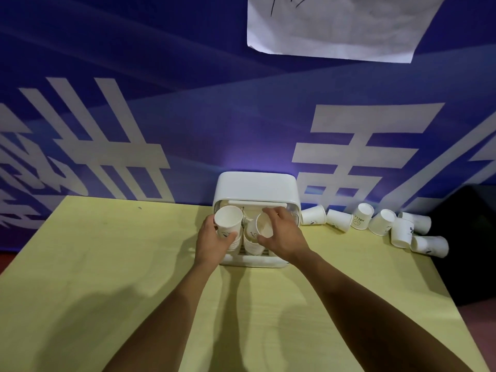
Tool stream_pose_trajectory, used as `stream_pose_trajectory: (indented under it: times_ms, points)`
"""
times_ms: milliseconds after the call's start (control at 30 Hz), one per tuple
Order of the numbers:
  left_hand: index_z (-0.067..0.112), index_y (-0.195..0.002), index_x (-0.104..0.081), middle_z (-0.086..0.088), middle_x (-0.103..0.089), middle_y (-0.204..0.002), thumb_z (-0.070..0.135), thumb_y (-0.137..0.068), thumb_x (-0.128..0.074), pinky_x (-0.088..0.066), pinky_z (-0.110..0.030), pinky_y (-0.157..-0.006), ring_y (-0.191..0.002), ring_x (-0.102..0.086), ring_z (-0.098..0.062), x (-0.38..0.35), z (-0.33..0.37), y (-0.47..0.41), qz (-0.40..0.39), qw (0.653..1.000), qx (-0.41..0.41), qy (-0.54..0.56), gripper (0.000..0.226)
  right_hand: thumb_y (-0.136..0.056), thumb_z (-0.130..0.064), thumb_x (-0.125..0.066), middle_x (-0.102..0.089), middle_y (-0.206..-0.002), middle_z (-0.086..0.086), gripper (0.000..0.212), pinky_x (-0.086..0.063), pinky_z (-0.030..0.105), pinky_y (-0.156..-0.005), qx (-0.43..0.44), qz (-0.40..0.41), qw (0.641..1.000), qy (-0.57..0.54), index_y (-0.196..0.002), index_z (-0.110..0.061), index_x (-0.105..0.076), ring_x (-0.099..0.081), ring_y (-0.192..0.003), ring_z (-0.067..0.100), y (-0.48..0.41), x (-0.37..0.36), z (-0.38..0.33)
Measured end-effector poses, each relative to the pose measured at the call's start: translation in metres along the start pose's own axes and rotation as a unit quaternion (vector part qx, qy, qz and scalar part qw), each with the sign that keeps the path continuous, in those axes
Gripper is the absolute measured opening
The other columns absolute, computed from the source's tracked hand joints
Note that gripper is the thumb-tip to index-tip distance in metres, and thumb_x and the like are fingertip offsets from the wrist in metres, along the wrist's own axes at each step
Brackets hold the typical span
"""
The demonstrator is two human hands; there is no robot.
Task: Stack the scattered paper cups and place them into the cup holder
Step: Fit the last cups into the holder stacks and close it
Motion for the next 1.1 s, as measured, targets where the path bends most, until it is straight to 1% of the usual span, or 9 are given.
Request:
stream_pose_trajectory:
  times_ms: [100, 233, 300, 400, 567, 667, 733, 867, 1100]
  points:
    - [0.015, -0.127, -0.052, -0.002, -0.062, -0.122, 0.023, -0.072, -0.085, -0.046, -0.030, -0.089, -0.111, -0.058, -0.020, -0.001, -0.005, -0.003, -0.006, 1.000, 0.003, 0.006, 0.065, -0.084, -0.043, -0.073, -0.040, -0.149, 0.003, 0.078, -0.045, 0.035, -0.101, -0.005, -0.012, 1.000, 0.015, -0.150, -0.022, -0.037, -0.041, -0.132, 0.024, 0.000, -0.010, -0.001]
    - [0.017, -0.132, -0.048, -0.001, -0.060, -0.125, 0.021, -0.072, -0.085, -0.044, -0.027, -0.088, -0.112, -0.056, -0.019, -0.006, -0.014, -0.007, -0.032, 0.999, 0.013, 0.004, 0.071, -0.086, -0.041, -0.072, -0.041, -0.150, 0.004, 0.076, -0.046, 0.038, -0.102, -0.010, -0.006, 1.000, 0.029, -0.150, -0.022, -0.035, -0.040, -0.133, 0.025, -0.002, -0.018, -0.004]
    - [0.018, -0.135, -0.046, 0.000, -0.060, -0.126, 0.024, -0.071, -0.086, -0.044, -0.028, -0.090, -0.113, -0.055, -0.018, -0.011, -0.017, -0.009, -0.048, 0.999, 0.018, 0.002, 0.076, -0.087, -0.042, -0.071, -0.042, -0.150, 0.004, 0.075, -0.045, 0.038, -0.104, -0.011, -0.004, 0.999, 0.033, -0.150, -0.021, -0.035, -0.041, -0.133, 0.025, -0.004, -0.022, -0.005]
    - [0.016, -0.136, -0.047, -0.002, -0.060, -0.126, 0.028, -0.067, -0.089, -0.045, -0.030, -0.092, -0.116, -0.056, -0.021, -0.016, -0.020, -0.012, -0.055, 0.998, 0.016, -0.008, 0.082, -0.088, -0.041, -0.071, -0.043, -0.150, 0.004, 0.074, -0.043, 0.037, -0.105, -0.012, 0.002, 0.999, 0.041, -0.149, -0.018, -0.037, -0.043, -0.133, 0.026, -0.007, -0.026, -0.006]
    - [0.017, -0.137, -0.048, -0.003, -0.055, -0.130, 0.033, -0.067, -0.088, -0.046, -0.038, -0.100, -0.119, -0.052, -0.023, -0.020, -0.023, -0.013, -0.052, 0.998, 0.016, -0.017, 0.082, -0.085, -0.044, -0.072, -0.049, -0.145, 0.006, 0.073, -0.045, 0.038, -0.102, -0.019, 0.004, 0.999, 0.038, -0.143, -0.014, -0.042, -0.049, -0.126, 0.027, -0.011, -0.037, -0.004]
    - [0.021, -0.135, -0.051, -0.002, -0.055, -0.130, 0.037, -0.070, -0.085, -0.046, -0.040, -0.101, -0.120, -0.052, -0.023, -0.022, -0.030, -0.016, -0.055, 0.998, 0.020, -0.030, 0.075, -0.085, -0.045, -0.069, -0.053, -0.138, 0.008, 0.066, -0.044, 0.037, -0.097, -0.019, 0.007, 0.999, 0.036, -0.138, -0.011, -0.047, -0.052, -0.121, 0.027, -0.011, -0.044, -0.003]
    - [0.022, -0.136, -0.052, -0.002, -0.055, -0.132, 0.037, -0.071, -0.084, -0.046, -0.041, -0.102, -0.121, -0.051, -0.024, -0.025, -0.034, -0.017, -0.060, 0.997, 0.019, -0.043, 0.073, -0.087, -0.044, -0.066, -0.054, -0.137, 0.008, 0.062, -0.043, 0.038, -0.098, -0.022, 0.003, 0.999, 0.041, -0.137, -0.011, -0.048, -0.051, -0.121, 0.028, -0.011, -0.050, -0.001]
    - [0.022, -0.139, -0.052, -0.003, -0.053, -0.133, 0.036, -0.073, -0.083, -0.045, -0.041, -0.103, -0.121, -0.052, -0.024, -0.029, -0.040, -0.017, -0.065, 0.996, 0.026, -0.048, 0.074, -0.088, -0.043, -0.065, -0.056, -0.134, 0.009, 0.058, -0.044, 0.040, -0.099, -0.034, 0.004, 0.998, 0.045, -0.134, -0.011, -0.051, -0.051, -0.120, 0.028, -0.013, -0.056, 0.005]
    - [0.018, -0.141, -0.051, -0.005, -0.052, -0.132, 0.033, -0.077, -0.080, -0.046, -0.040, -0.102, -0.119, -0.053, -0.026, -0.034, -0.042, -0.015, -0.062, 0.996, 0.029, -0.060, 0.072, -0.087, -0.043, -0.067, -0.059, -0.130, 0.008, 0.056, -0.041, 0.037, -0.100, -0.039, 0.006, 0.998, 0.047, -0.131, -0.012, -0.054, -0.049, -0.122, 0.027, -0.017, -0.061, 0.010]
Point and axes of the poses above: each hand's wrist, its own y-axis away from the middle knuckle, its own x-axis out of the back of the hand, z = x × y, the point moved 10 cm from there along -y, towards the middle knuckle
